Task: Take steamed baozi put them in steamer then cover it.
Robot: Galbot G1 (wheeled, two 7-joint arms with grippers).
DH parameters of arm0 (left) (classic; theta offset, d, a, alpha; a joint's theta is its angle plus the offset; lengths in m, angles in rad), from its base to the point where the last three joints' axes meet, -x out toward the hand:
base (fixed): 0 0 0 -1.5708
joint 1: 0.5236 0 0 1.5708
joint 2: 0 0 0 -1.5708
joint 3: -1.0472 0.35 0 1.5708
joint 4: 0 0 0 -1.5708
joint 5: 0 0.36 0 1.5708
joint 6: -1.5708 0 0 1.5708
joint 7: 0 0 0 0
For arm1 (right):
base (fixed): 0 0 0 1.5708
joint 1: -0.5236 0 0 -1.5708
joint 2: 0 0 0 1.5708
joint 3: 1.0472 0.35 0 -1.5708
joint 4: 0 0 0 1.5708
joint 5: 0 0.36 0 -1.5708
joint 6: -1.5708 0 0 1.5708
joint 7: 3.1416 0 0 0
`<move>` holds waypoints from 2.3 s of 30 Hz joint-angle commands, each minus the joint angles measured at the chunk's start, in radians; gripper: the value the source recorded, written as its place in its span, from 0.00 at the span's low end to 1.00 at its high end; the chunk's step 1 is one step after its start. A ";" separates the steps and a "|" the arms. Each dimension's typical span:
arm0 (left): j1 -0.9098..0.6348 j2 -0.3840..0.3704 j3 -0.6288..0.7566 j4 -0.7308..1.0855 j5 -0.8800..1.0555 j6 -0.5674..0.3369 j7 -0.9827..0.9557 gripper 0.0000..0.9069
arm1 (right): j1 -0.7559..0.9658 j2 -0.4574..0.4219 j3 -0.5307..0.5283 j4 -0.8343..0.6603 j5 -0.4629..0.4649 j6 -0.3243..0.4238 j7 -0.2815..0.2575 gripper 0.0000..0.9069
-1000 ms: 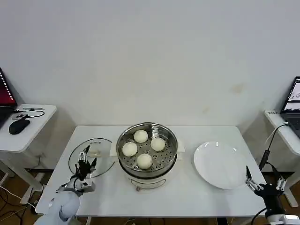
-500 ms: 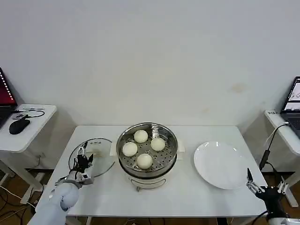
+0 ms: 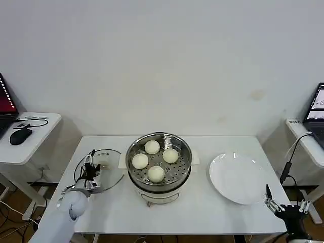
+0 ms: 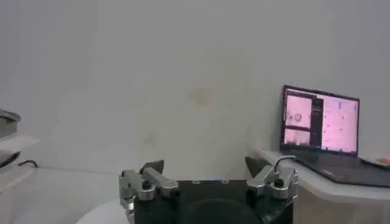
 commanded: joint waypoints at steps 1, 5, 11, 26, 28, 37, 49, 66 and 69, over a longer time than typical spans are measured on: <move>-0.060 -0.019 0.006 0.078 0.030 0.003 -0.007 1.00 | -0.003 0.009 0.001 -0.006 -0.007 0.010 -0.002 1.00; -0.073 -0.034 0.004 0.099 0.054 -0.001 -0.010 1.00 | -0.003 0.018 -0.010 -0.010 -0.012 0.014 -0.002 1.00; -0.080 -0.044 0.006 0.123 0.102 -0.012 -0.021 0.00 | 0.002 0.020 -0.017 -0.012 -0.018 0.015 -0.002 1.00; 0.016 -0.062 -0.054 0.051 0.160 -0.043 -0.060 0.00 | 0.000 0.034 -0.055 0.023 -0.004 0.007 0.005 1.00; 0.041 -0.063 -0.074 0.017 0.180 -0.044 -0.071 0.00 | -0.001 0.033 -0.055 0.031 0.004 0.005 0.006 1.00; 0.229 -0.071 -0.206 -0.222 0.247 -0.028 -0.141 0.00 | -0.005 0.000 -0.052 0.045 0.011 -0.014 0.002 1.00; 0.442 0.027 -0.367 -0.680 0.114 0.084 -0.051 0.00 | 0.038 -0.063 -0.082 0.006 0.015 -0.024 -0.003 1.00; 0.187 0.062 0.002 -0.768 0.113 0.393 0.135 0.00 | 0.118 -0.024 -0.113 -0.058 -0.115 -0.002 0.081 1.00; 0.114 -0.009 0.080 -0.765 0.170 0.441 0.175 0.00 | 0.123 -0.032 -0.108 -0.079 -0.101 -0.006 0.098 1.00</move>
